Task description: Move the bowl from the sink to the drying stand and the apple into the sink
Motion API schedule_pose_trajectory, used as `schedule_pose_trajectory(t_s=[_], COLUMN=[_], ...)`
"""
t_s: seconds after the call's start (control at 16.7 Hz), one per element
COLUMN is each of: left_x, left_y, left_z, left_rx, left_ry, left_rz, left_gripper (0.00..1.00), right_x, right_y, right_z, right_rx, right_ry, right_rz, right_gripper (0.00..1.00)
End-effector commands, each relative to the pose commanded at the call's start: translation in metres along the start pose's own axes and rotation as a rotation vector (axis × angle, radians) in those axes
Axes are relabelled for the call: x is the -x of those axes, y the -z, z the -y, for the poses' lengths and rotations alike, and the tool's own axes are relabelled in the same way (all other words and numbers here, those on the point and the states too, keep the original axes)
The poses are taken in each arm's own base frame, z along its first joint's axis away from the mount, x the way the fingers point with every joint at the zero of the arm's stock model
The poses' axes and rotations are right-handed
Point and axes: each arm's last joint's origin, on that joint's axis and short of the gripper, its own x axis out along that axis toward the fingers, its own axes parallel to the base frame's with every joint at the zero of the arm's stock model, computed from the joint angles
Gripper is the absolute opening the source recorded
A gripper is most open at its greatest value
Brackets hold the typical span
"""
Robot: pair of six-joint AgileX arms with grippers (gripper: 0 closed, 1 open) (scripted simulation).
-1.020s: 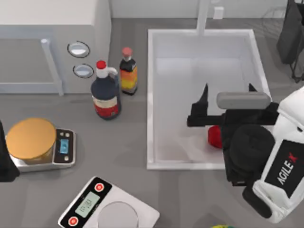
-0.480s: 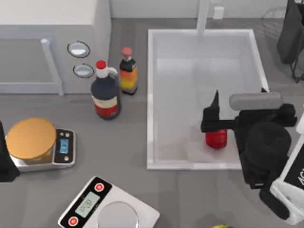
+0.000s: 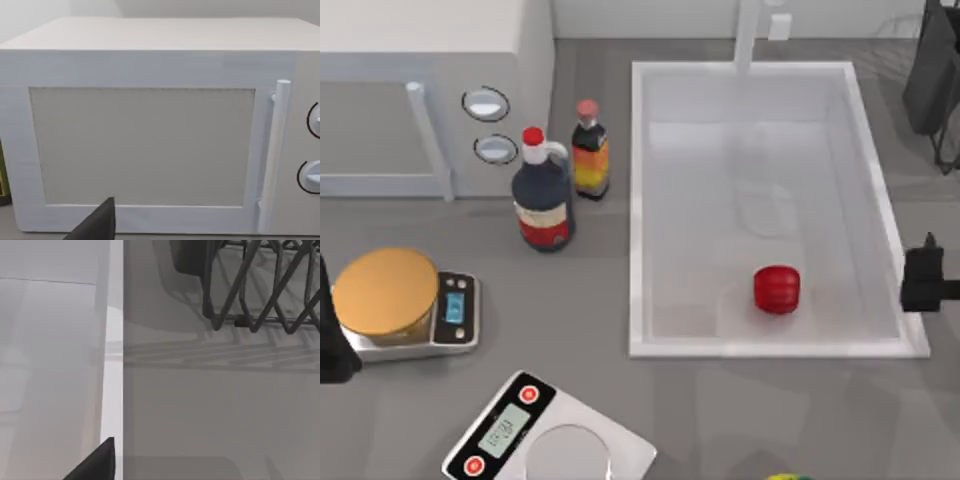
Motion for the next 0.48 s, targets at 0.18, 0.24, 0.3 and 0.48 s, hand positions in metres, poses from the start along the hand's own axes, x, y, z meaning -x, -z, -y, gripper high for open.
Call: schedule_pose_trajectory(t_s=[0.18, 0.24, 0.3, 0.48], left_x=[0.0, 0.0, 0.0, 0.0], left_y=[0.0, 0.0, 0.0, 0.0], left_z=[0.0, 0.0, 0.0, 0.0], left_rx=[0.0, 0.0, 0.0, 0.0], left_ry=[0.0, 0.0, 0.0, 0.0], left_rz=[0.0, 0.0, 0.0, 0.0], left_gripper=[1.0, 1.0, 1.0, 1.0], right_x=[0.03, 0.041, 0.053, 0.09], right_y=[-0.009, -0.013, -0.019, -0.031], right_z=[0.032, 0.037, 0.042, 0.051], right_rx=[-0.046, -0.057, -0.064, -0.086], right_ry=[0.049, 0.044, 0.028, -0.026], right_rz=[0.0, 0.032, 0.082, 0.291], right_gripper=[1.0, 1.0, 1.0, 1.0])
